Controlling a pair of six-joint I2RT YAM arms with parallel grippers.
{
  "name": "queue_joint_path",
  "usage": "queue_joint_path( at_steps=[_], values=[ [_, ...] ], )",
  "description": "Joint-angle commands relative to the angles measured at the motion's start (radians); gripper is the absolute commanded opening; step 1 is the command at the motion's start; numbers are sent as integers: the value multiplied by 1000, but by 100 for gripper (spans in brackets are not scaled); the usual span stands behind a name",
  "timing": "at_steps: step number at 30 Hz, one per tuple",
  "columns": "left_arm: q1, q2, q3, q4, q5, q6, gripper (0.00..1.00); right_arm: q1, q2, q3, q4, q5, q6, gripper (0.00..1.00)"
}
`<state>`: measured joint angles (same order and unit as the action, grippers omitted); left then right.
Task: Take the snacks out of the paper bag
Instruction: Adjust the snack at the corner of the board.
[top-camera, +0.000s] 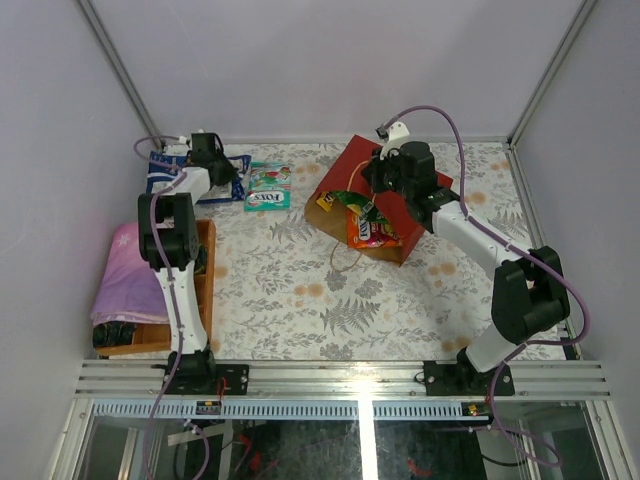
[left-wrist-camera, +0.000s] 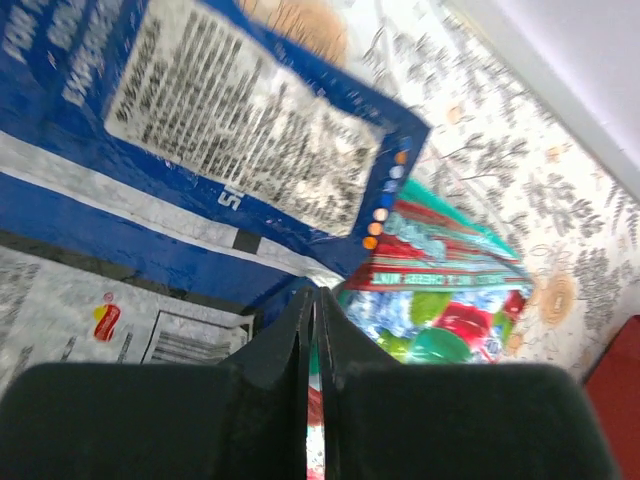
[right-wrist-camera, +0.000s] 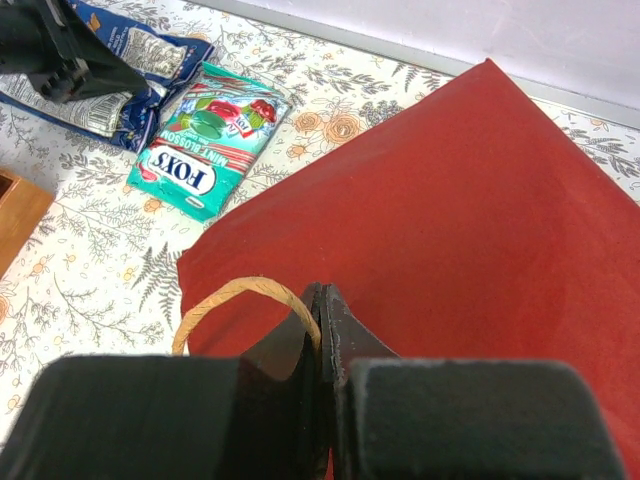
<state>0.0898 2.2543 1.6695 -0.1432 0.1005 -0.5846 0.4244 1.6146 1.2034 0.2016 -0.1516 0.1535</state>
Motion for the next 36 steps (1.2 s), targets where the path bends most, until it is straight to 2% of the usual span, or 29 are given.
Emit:
queue_joint_path(
  at_steps=[1,7,19,25,32,36],
  values=[
    [-28,-120,44,4,-102,55,4,-7,-9,53,19,-2,-14,0],
    [-34,40,269,-114,-88,56,7,-6,-22,50,13,8,-19,0],
    [-35,325,606,-224,-68,-6,7,-7,-20,48,6,28,-40,0],
    [-33,429,704,-176,39,-95,10,-7,-21,46,-1,42,-51,0],
    [-29,511,732,24,245,-277,12,-7,-22,48,-12,50,-62,0],
    [-29,490,774,14,256,-251,12,-8,-31,46,-18,53,-66,0]
  ],
)
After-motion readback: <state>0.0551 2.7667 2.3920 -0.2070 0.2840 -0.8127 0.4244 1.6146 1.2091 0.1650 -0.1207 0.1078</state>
